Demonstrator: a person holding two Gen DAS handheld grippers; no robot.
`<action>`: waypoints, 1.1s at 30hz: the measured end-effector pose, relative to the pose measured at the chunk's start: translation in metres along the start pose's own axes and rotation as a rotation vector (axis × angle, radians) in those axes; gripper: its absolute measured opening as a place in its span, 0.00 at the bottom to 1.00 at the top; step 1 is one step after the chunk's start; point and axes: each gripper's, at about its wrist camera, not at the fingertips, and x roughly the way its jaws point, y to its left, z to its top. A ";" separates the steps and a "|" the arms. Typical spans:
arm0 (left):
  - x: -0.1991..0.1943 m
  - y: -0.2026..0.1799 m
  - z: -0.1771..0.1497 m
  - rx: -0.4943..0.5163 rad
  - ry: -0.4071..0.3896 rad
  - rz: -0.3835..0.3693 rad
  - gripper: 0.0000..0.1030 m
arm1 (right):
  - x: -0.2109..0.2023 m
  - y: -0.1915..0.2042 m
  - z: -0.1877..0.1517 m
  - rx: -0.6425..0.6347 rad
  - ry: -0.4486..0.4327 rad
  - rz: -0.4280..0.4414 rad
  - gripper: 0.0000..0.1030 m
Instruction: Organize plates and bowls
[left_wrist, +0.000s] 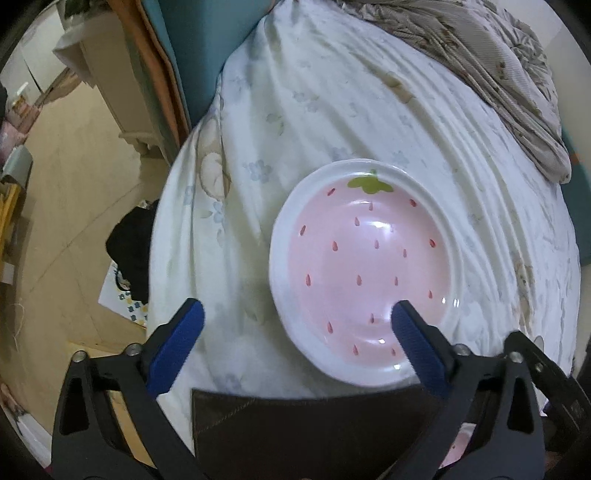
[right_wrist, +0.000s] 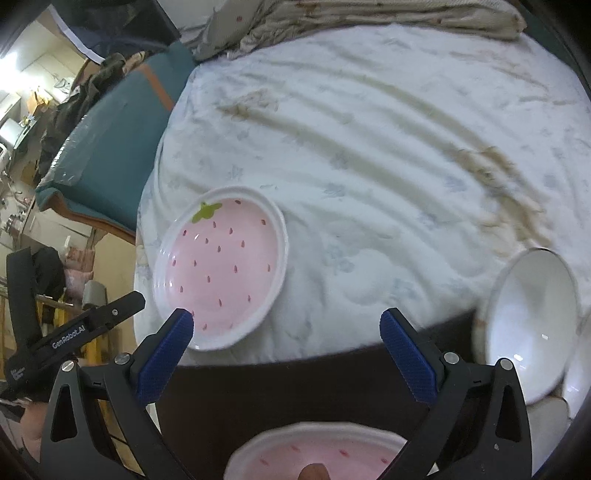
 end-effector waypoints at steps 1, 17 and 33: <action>0.006 0.000 0.002 -0.002 0.012 -0.006 0.92 | 0.005 -0.001 0.002 0.009 0.009 0.003 0.97; 0.049 0.008 0.009 0.021 0.085 -0.024 0.22 | 0.092 -0.008 0.010 0.092 0.141 0.092 0.31; 0.023 0.000 0.006 0.006 0.059 -0.031 0.16 | 0.068 0.003 0.005 0.028 0.019 0.087 0.13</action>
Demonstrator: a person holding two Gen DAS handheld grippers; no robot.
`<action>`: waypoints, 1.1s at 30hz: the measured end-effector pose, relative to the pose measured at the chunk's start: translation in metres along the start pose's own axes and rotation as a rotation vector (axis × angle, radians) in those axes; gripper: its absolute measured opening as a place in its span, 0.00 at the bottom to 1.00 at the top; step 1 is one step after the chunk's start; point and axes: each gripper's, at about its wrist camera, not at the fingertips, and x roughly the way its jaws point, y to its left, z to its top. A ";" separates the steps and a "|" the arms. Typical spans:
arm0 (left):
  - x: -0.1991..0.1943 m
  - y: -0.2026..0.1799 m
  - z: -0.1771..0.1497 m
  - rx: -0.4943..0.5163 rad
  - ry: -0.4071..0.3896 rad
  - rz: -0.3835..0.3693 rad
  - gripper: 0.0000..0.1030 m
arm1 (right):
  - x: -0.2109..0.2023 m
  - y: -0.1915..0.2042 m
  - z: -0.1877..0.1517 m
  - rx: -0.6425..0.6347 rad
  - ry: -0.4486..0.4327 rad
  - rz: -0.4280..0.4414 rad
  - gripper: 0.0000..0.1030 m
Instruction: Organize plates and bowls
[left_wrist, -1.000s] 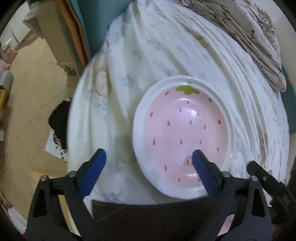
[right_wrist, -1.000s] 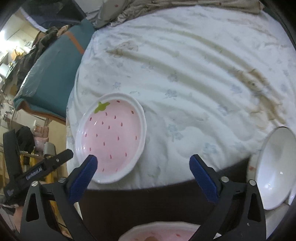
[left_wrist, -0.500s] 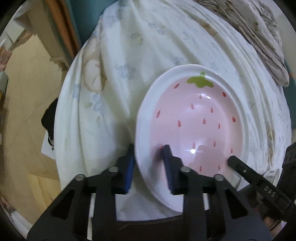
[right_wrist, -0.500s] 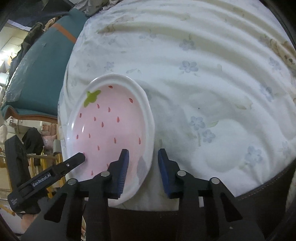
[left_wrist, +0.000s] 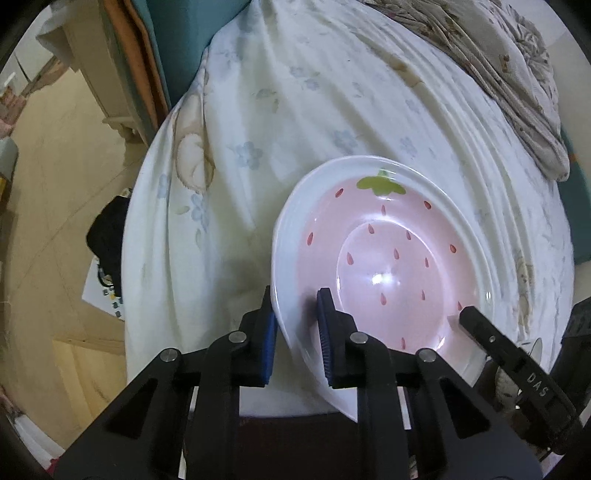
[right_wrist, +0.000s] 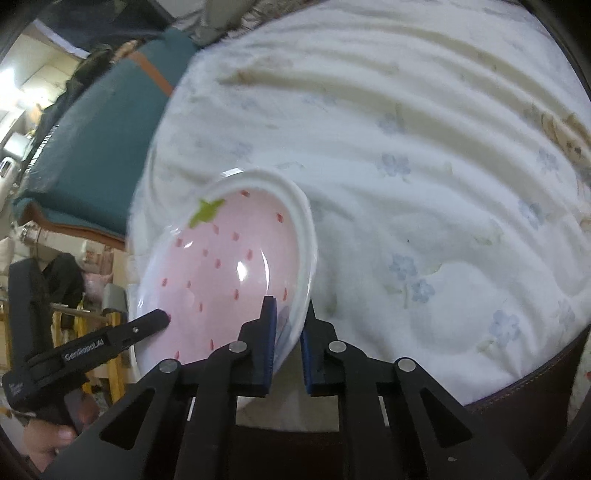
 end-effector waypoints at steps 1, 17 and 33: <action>-0.003 -0.003 -0.002 0.001 0.003 0.006 0.16 | -0.005 -0.002 0.000 0.016 -0.002 0.005 0.13; -0.089 -0.050 -0.053 0.142 -0.070 -0.028 0.16 | -0.088 -0.003 -0.022 -0.025 -0.074 0.006 0.14; -0.145 -0.092 -0.165 0.251 -0.057 -0.128 0.16 | -0.204 -0.033 -0.101 -0.034 -0.114 -0.021 0.14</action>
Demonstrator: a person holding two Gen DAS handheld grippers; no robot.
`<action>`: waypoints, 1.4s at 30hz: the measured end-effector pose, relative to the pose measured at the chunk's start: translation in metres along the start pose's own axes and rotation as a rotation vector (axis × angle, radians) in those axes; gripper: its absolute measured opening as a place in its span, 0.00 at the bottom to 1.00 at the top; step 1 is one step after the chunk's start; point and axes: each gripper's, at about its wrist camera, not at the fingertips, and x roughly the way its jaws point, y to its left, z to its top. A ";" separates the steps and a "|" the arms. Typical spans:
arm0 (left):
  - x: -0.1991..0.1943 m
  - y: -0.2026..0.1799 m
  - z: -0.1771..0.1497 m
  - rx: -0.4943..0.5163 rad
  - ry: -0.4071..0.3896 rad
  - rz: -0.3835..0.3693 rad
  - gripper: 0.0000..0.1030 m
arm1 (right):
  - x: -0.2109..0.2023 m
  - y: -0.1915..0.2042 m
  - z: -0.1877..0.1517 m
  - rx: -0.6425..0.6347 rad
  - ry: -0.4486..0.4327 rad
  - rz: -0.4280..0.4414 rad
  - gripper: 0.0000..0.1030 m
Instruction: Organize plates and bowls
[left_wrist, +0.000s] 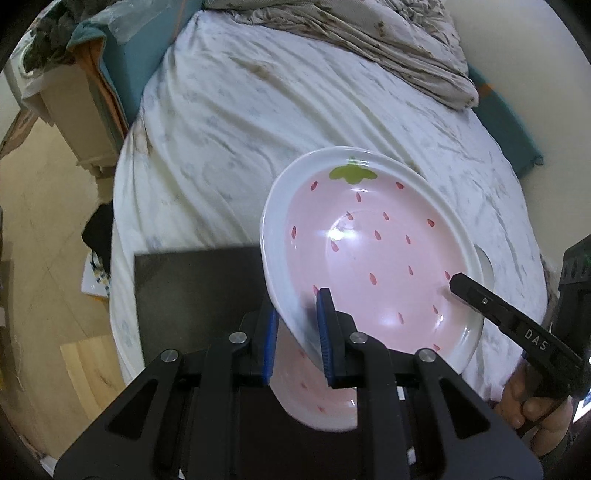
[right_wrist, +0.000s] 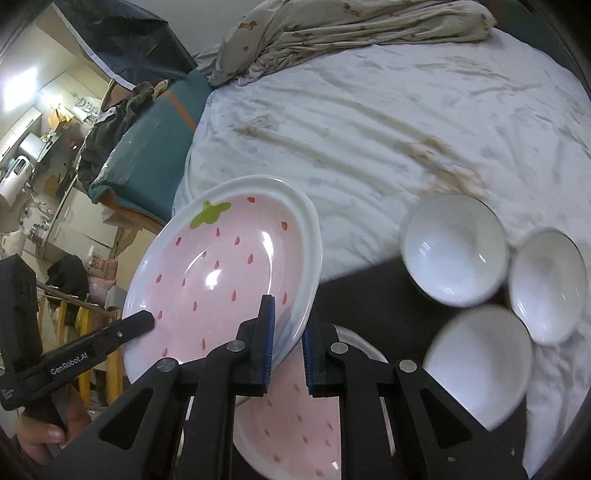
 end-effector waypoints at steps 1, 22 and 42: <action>-0.001 -0.002 -0.007 -0.004 0.005 -0.009 0.16 | -0.006 -0.002 -0.006 -0.003 0.003 -0.003 0.15; 0.032 -0.015 -0.087 0.020 0.124 0.053 0.17 | -0.009 -0.054 -0.099 -0.008 0.121 0.022 0.15; 0.060 -0.008 -0.093 0.028 0.177 0.103 0.19 | 0.028 -0.064 -0.102 -0.003 0.208 -0.027 0.15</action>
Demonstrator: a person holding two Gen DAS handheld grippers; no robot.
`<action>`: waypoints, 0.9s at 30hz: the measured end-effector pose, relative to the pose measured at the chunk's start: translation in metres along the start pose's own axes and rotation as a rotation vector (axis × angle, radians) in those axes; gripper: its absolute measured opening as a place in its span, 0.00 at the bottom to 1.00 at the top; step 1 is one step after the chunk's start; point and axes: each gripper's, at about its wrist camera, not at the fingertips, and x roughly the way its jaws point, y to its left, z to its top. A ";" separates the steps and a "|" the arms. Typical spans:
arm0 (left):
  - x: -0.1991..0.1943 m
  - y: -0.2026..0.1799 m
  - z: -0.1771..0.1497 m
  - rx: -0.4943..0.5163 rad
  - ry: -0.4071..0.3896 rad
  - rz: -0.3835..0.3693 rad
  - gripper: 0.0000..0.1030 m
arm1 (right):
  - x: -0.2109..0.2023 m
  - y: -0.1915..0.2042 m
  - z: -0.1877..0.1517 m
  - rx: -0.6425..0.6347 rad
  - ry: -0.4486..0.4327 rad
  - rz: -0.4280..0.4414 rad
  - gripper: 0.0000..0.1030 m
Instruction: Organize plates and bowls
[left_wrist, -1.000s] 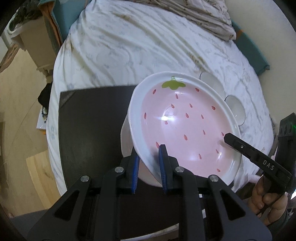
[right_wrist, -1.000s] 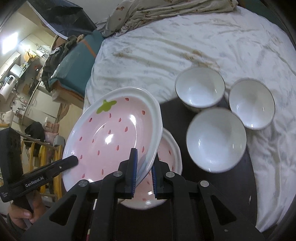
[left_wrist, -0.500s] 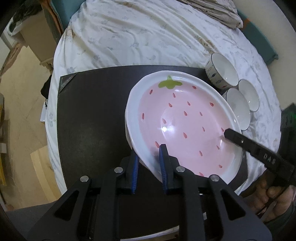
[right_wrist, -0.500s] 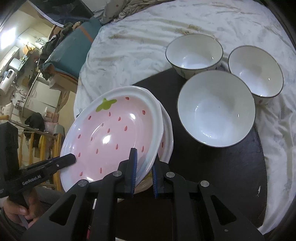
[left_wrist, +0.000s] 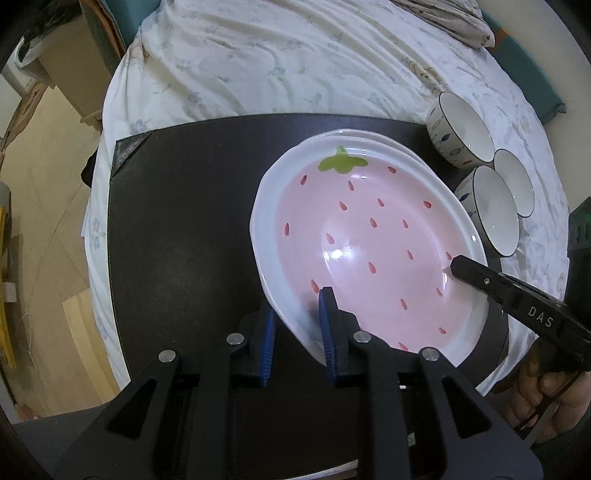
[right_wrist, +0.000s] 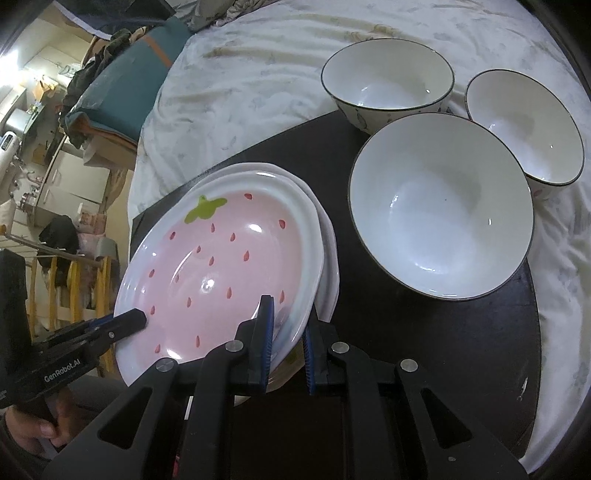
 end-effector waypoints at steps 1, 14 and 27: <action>0.002 0.000 0.000 0.001 0.009 -0.002 0.19 | 0.001 -0.001 0.000 0.001 0.004 -0.001 0.15; 0.016 -0.001 -0.001 0.041 0.057 0.062 0.23 | 0.010 -0.002 -0.002 0.024 0.049 -0.001 0.15; 0.015 0.005 0.002 0.041 0.040 0.093 0.25 | 0.010 -0.012 -0.002 0.105 0.078 0.048 0.14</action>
